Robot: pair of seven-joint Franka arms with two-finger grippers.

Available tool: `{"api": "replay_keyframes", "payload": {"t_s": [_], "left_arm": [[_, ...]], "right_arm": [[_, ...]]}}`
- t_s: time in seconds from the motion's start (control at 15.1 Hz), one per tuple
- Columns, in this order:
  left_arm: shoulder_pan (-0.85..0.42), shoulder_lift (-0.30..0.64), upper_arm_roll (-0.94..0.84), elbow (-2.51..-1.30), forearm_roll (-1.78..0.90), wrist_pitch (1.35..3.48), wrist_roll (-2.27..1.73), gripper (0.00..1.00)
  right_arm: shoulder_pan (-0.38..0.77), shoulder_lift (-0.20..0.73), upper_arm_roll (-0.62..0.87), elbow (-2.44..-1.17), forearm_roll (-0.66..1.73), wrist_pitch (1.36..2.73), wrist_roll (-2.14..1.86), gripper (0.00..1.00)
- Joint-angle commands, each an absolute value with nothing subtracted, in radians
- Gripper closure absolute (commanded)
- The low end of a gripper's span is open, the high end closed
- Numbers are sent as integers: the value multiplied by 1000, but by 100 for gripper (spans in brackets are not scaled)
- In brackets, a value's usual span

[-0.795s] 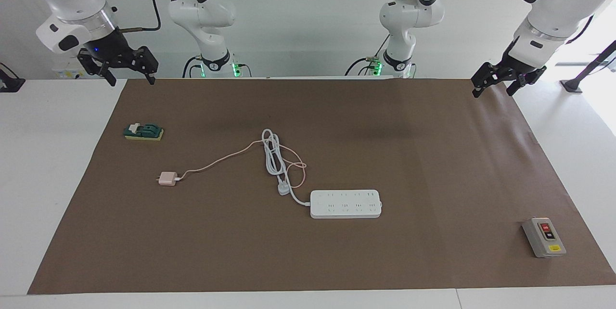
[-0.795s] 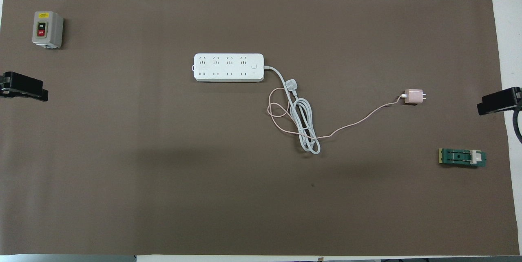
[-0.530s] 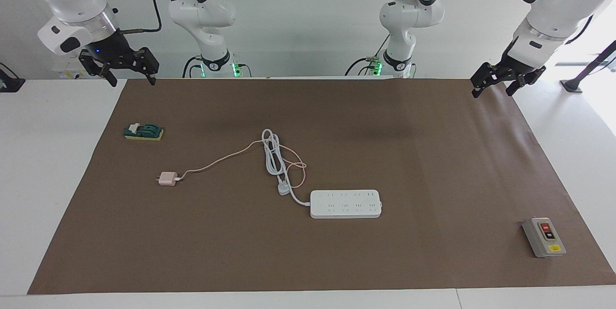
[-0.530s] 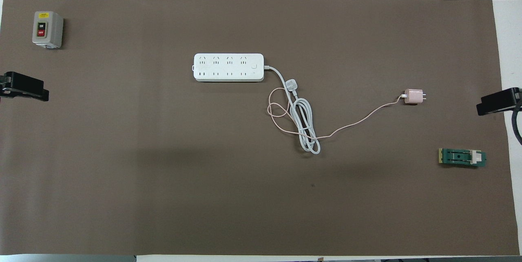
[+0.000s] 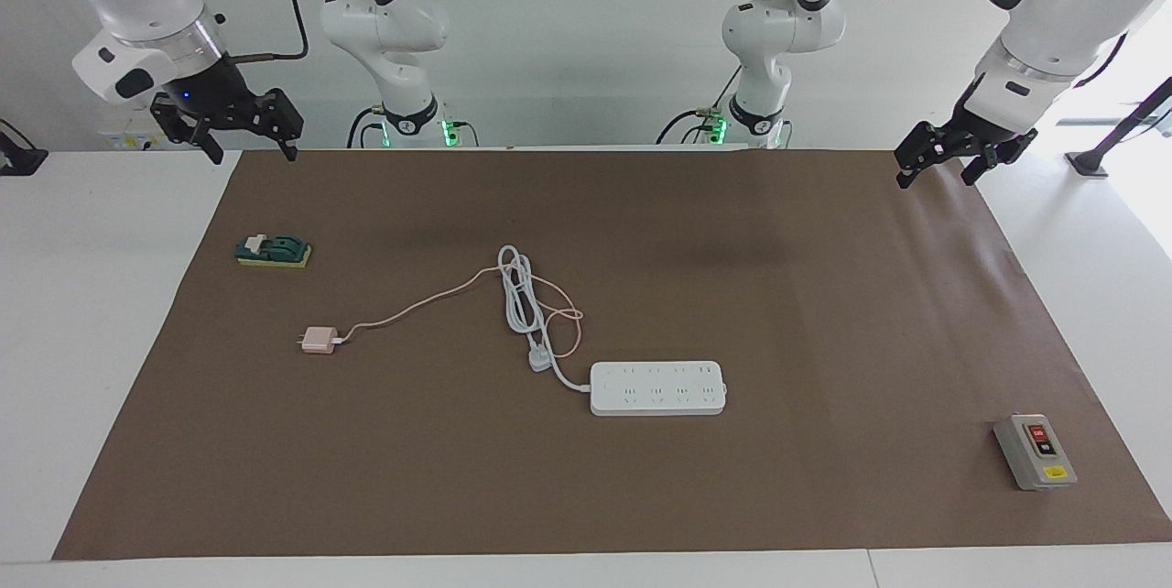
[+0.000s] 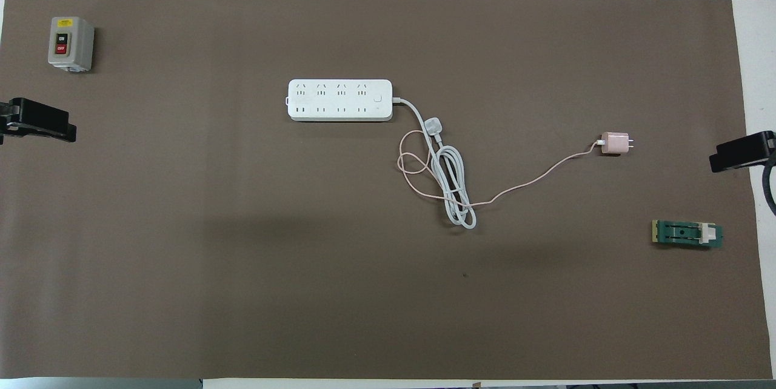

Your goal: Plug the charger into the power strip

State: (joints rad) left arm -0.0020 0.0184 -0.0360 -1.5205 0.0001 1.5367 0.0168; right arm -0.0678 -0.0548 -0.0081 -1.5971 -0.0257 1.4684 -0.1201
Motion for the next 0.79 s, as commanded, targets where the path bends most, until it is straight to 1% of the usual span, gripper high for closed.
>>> {"api": "replay_keyframes", "payload": {"t_s": [0.0,0.13,0.26,0.4,0.53,0.6,0.66,0.73], "left_arm": [[-32,46,-25,-1463,-9,1525,20,0],[-25,37,-25,-1460,-18,1520,20,0],[-18,32,-17,-1451,-63,1523,28,0],[-12,34,-9,-1411,-96,1516,29,0],[-15,46,-11,-1414,-103,1513,29,0],[-26,70,-12,-1426,-95,1514,32,0],[-29,115,-17,-1414,-89,1500,28,0],[-43,115,-23,-1410,-66,1491,29,0]], "right_arm": [[-69,-84,-8,-1653,-26,1531,-126,0],[-86,-92,-14,-1701,-11,1580,-76,0],[-112,-77,-15,-1726,40,1583,41,0],[-114,-77,-15,-1776,80,1586,223,0],[-136,-37,-15,-1787,139,1588,368,0],[-152,-16,-15,-1787,168,1601,421,0],[-170,10,-15,-1789,199,1615,464,0],[-198,43,-17,-1789,239,1632,500,0]]}}
